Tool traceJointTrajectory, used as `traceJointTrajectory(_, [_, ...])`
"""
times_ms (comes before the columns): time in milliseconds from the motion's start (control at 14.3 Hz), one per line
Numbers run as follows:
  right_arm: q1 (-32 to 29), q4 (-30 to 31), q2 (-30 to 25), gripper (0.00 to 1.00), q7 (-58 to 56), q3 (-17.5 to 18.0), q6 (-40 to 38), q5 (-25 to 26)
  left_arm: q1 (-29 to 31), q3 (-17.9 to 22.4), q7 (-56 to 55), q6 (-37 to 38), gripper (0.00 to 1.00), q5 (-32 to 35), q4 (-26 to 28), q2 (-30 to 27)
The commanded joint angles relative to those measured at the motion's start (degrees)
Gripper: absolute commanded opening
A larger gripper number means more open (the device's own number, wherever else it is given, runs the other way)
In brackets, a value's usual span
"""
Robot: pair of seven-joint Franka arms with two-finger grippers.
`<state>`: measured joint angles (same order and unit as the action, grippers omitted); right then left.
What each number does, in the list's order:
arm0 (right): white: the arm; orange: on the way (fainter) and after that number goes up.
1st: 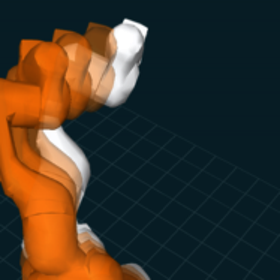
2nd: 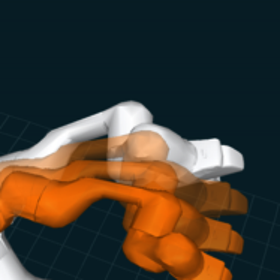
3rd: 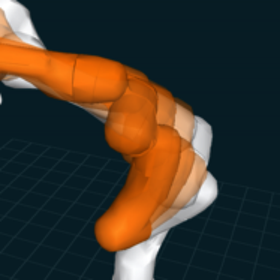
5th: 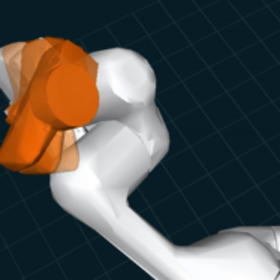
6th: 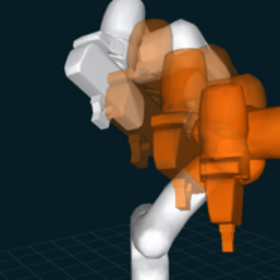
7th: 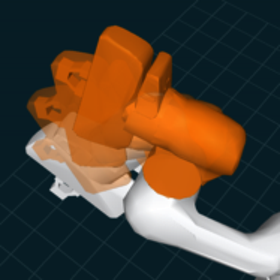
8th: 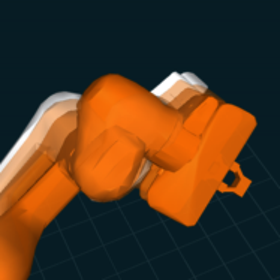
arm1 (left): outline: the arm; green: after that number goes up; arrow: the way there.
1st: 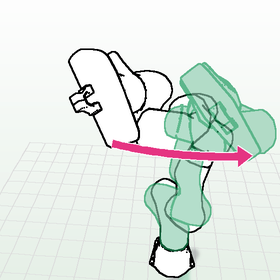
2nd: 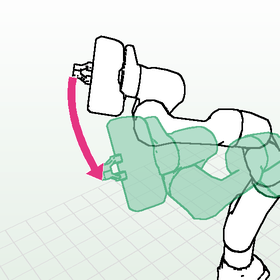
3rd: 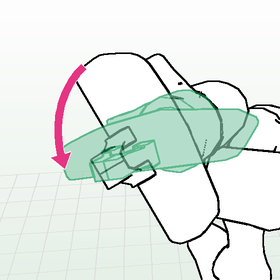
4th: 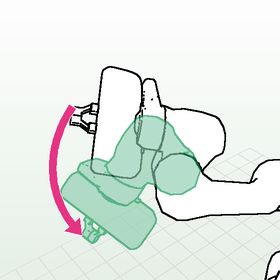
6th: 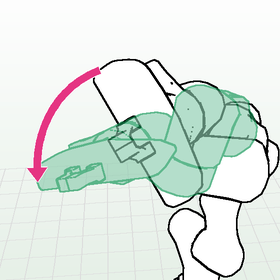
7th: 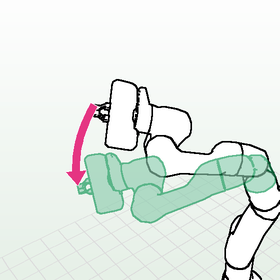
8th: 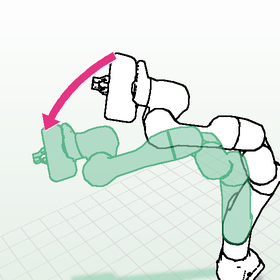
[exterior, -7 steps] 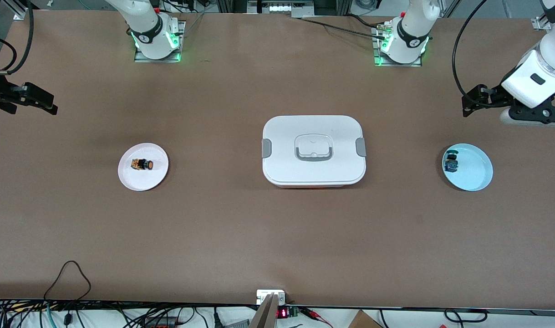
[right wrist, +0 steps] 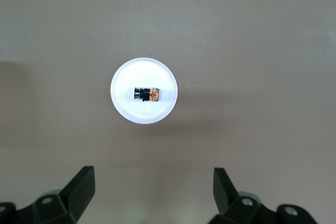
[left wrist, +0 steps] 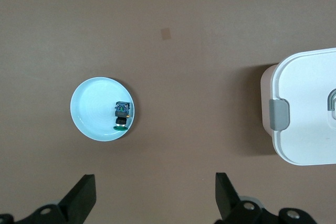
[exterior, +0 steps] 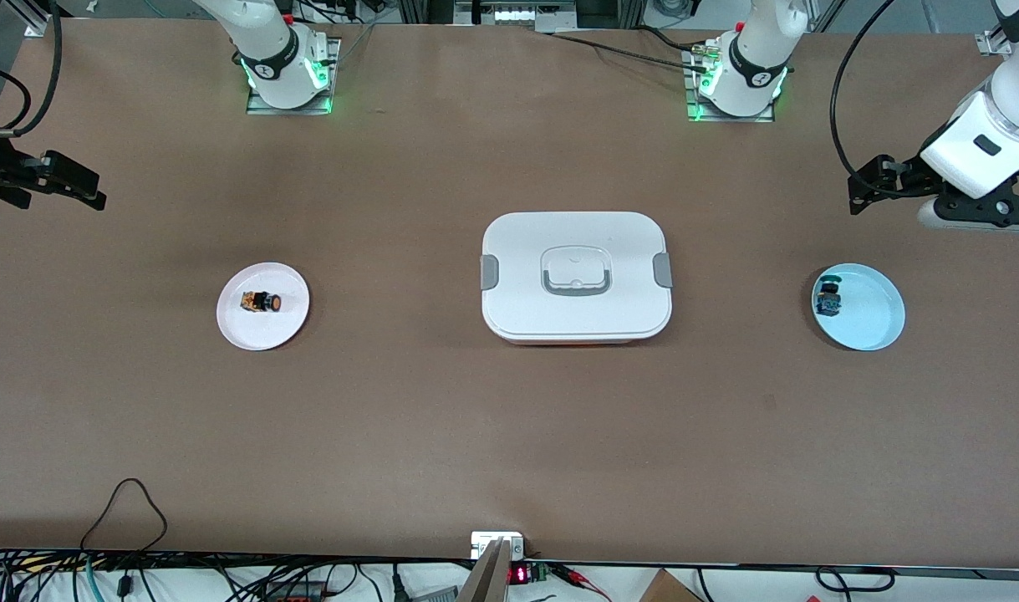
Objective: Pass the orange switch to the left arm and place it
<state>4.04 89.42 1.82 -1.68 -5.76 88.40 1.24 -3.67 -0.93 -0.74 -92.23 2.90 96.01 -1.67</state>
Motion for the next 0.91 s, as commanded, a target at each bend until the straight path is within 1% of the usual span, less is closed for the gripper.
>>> traceJointTrajectory(0, [0.0,-0.3,0.99,1.0,0.1,-0.04,0.11,-0.71,-0.46,0.4,-0.14,0.91,1.0,-1.23,-0.82,0.08])
traceJointTrajectory(279, [0.0,-0.3,3.18,1.0,-0.61,-0.04,1.95,-1.41,-0.46,0.4,-0.14,0.91,1.0,-1.23,-0.91,0.08])
traceJointTrajectory(488, [0.0,-0.12,4.5,1.0,-0.52,-0.04,3.71,-1.15,-0.46,0.4,-0.14,0.91,1.0,-1.23,-0.82,0.08])
traceJointTrajectory(836, [0.18,0.32,8.28,1.0,-0.7,-0.04,6.7,-0.36,-0.46,0.4,-0.14,0.91,1.0,-1.23,-0.82,0.08])
